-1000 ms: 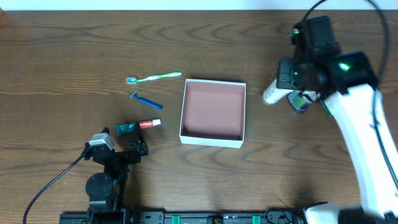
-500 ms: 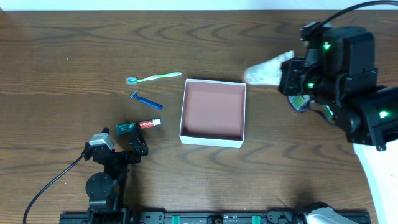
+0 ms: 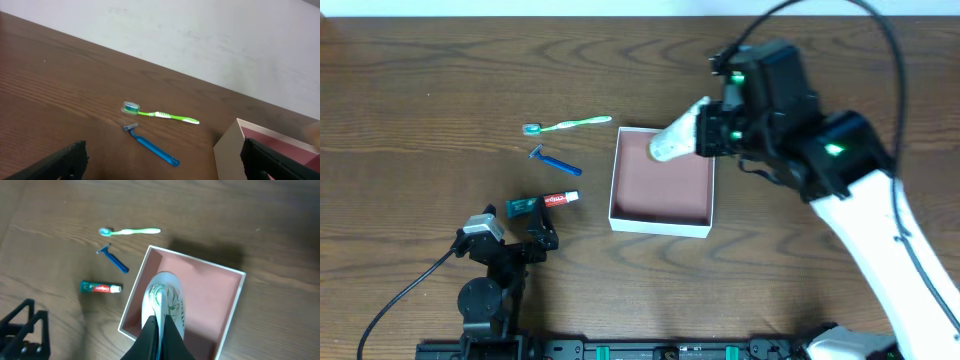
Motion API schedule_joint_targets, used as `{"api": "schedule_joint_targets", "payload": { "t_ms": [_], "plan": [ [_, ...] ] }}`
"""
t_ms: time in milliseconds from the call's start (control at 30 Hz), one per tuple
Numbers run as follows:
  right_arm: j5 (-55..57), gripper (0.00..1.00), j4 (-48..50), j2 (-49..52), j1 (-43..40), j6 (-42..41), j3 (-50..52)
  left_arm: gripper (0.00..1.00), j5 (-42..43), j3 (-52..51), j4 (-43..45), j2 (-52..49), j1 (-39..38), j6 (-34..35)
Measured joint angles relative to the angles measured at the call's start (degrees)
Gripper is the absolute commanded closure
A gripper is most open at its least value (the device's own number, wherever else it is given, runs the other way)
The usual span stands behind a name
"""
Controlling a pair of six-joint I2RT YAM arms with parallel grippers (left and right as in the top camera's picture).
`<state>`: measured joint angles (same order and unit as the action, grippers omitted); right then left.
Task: Pack container
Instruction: 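Carry the conditioner tube left over the box with the right gripper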
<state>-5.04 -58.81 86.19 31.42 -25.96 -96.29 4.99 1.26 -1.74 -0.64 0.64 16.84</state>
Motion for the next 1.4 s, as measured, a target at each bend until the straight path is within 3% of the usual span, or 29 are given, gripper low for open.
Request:
{"api": "schedule_joint_targets", "payload": {
  "t_ms": [667,1400],
  "plan": [
    [1.33,0.99,9.35,14.71,3.34,-2.32,0.0,0.02,0.02,0.0,0.0,0.0,0.02,-0.02],
    [4.44,0.99,13.05,16.76,3.34,-2.56,0.0,0.02,0.02,0.0,0.0,0.0,0.0,0.0]
  ]
}}
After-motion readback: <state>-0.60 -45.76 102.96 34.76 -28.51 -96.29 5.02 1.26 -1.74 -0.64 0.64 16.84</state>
